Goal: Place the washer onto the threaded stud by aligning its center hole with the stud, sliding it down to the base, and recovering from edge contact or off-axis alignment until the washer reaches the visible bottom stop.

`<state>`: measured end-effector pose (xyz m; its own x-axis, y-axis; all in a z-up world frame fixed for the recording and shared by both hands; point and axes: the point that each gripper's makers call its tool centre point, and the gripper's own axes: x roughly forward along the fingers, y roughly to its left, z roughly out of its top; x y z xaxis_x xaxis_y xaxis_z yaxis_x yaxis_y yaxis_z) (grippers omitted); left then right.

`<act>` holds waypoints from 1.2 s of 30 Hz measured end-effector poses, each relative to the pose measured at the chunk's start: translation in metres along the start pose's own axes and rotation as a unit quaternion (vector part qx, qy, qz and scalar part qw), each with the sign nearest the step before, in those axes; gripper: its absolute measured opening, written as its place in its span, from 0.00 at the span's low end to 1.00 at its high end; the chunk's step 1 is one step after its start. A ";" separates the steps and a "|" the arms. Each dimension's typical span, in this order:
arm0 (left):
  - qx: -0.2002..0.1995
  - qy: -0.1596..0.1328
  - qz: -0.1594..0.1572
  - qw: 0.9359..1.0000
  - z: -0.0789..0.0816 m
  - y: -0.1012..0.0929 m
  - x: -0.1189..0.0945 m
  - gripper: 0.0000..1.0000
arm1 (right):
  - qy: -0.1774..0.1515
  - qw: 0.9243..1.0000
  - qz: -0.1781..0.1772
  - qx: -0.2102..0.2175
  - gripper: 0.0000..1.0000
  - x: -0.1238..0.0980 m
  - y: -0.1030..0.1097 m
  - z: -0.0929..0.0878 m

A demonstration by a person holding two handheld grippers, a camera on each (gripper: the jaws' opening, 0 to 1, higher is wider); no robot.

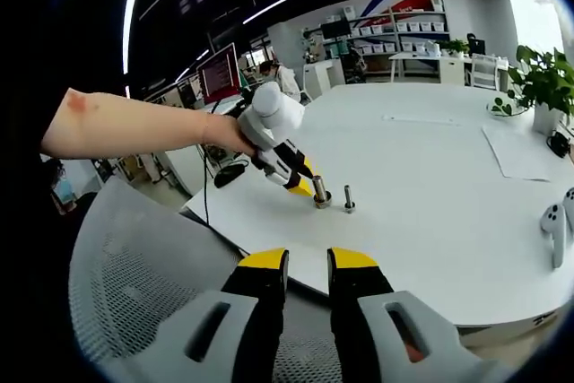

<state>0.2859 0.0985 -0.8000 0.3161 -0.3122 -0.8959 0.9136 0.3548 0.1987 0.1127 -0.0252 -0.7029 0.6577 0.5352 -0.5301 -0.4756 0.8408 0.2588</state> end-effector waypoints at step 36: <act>-0.330 -0.279 0.220 0.874 -0.082 -0.007 -0.224 0.12 | 0.015 1.000 0.002 0.005 0.20 0.001 -0.001 -0.004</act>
<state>0.1884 0.2380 -0.6332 0.8441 -0.3333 -0.4199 0.3834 0.9228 0.0382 0.1116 -0.0256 -0.7065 0.6375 0.5357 -0.5538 -0.4721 0.8396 0.2687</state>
